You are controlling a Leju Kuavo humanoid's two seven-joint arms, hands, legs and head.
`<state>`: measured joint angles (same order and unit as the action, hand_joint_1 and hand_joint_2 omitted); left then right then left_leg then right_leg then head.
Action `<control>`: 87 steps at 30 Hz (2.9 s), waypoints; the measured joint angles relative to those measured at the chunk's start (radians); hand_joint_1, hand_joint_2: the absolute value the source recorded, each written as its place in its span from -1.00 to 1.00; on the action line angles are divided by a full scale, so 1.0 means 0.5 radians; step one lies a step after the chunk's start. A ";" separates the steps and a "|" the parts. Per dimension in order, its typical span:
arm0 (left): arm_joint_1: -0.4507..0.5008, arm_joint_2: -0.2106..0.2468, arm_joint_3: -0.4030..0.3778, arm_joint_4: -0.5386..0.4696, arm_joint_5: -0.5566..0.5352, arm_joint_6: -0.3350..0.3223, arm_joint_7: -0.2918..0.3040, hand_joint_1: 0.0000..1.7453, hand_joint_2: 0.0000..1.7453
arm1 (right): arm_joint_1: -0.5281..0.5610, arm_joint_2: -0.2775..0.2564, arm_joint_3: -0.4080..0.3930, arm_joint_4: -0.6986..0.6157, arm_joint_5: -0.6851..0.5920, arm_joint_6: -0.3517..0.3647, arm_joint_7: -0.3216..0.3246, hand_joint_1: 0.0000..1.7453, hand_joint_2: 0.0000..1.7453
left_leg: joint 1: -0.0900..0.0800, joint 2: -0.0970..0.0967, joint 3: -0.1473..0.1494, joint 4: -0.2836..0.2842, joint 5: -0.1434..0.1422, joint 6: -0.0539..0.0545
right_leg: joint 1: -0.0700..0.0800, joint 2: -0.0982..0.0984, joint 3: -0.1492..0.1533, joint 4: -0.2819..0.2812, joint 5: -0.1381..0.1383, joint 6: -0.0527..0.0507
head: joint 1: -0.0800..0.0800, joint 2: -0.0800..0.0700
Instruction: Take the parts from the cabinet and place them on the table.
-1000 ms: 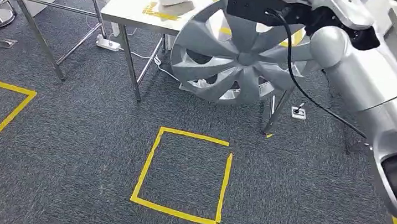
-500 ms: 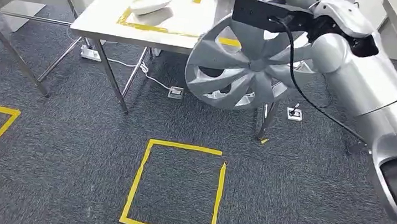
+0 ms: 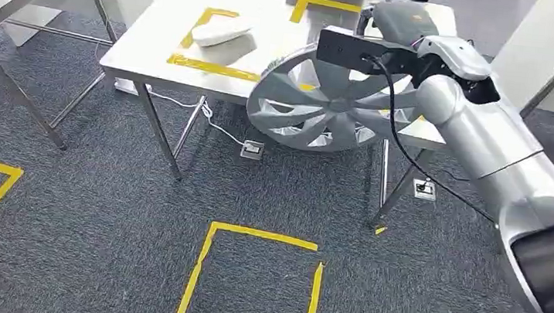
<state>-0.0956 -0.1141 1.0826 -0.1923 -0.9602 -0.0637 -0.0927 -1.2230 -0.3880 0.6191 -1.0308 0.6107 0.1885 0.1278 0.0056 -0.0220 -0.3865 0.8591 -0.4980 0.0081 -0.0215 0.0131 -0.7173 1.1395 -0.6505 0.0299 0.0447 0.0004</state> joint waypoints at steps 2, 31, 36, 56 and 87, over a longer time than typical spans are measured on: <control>0.018 0.001 0.000 0.000 0.001 0.005 0.005 -1.00 1.00 | 0.013 0.000 0.000 0.025 0.005 -0.003 -0.008 1.00 1.00 | 0.006 -0.003 0.089 -0.005 -0.109 -0.017 | -0.033 -0.063 -0.030 -0.361 0.613 0.038 | 0.003 0.000; -0.028 0.004 -0.002 0.008 -0.014 0.079 0.019 -1.00 1.00 | -0.031 0.054 -0.009 0.117 0.030 -0.061 -0.050 -1.00 -1.00 | -0.035 -0.008 -0.635 0.283 0.330 0.067 | 0.049 -0.010 0.285 0.012 0.123 -0.053 | -0.034 0.000; -0.033 -0.015 -0.007 0.013 0.012 0.061 0.012 -1.00 -1.00 | -0.090 0.050 -0.019 0.109 0.036 -0.061 -0.047 -1.00 -1.00 | -0.027 -0.019 -0.637 0.293 0.325 0.031 | 0.092 -0.017 0.338 -0.271 0.280 -0.117 | -0.028 0.000; -0.041 -0.023 -0.008 0.014 0.034 0.020 -0.002 -1.00 -1.00 | -0.191 0.049 -0.025 0.097 0.050 -0.027 -0.015 -1.00 -1.00 | 0.049 0.007 -0.570 0.404 0.169 -0.031 | 0.024 -0.031 0.405 -0.262 0.247 -0.069 | -0.046 0.000; 0.005 -0.031 -0.015 0.018 0.014 0.056 0.112 -1.00 -1.00 | -0.551 0.522 0.041 1.187 0.130 -0.399 -0.005 -1.00 -1.00 | 0.041 0.013 -0.554 0.356 0.210 0.001 | 0.016 -0.035 0.398 -0.279 0.282 0.032 | -0.046 0.000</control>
<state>-0.0932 -0.1293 1.0750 -0.1835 -0.9533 -0.0355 -0.0366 -1.4986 -0.1270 0.6397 -0.4373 0.6760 -0.0111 0.1254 0.0259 -0.0157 -0.6637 1.0374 -0.3930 0.0085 -0.0132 -0.0043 -0.5185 1.0001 -0.5097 0.0458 0.0217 0.0004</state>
